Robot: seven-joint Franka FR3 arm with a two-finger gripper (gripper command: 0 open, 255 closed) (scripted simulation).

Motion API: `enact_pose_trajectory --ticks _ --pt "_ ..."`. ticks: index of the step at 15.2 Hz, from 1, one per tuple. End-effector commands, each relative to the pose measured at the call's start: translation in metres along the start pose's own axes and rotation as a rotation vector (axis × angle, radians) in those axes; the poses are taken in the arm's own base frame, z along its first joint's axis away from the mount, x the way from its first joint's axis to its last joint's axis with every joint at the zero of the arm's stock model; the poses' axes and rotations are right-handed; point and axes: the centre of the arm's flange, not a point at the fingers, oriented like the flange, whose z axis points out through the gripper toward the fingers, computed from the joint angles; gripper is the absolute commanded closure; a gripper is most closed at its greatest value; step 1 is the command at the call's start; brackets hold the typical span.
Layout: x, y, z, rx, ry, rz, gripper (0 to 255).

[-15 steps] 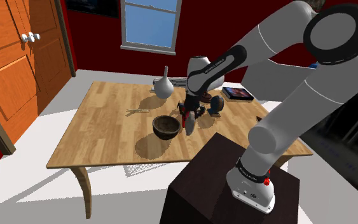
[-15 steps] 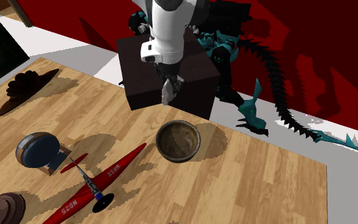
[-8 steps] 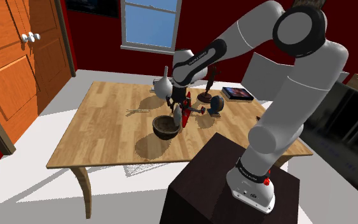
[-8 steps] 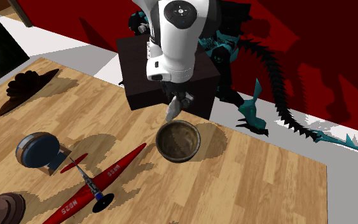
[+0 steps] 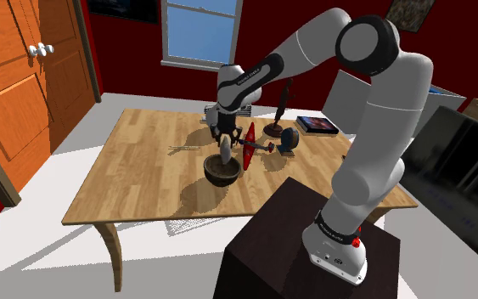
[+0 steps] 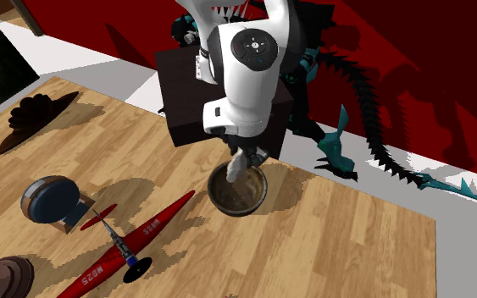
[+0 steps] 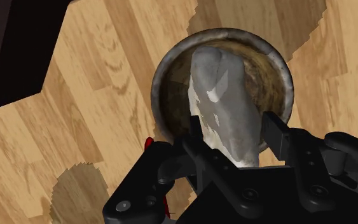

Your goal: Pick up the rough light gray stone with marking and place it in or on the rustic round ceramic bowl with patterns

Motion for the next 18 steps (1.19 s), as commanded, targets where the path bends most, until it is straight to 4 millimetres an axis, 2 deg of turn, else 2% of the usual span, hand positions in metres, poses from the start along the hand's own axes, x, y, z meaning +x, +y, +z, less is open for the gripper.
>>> enact_pose_trajectory --ticks 1,12,18 --pt "0.001 -0.002 0.01 0.001 0.001 0.0 255" --pt "0.003 -0.008 0.067 0.001 0.001 0.0 255" --pt "0.003 -0.008 0.067 0.001 0.001 0.0 255"
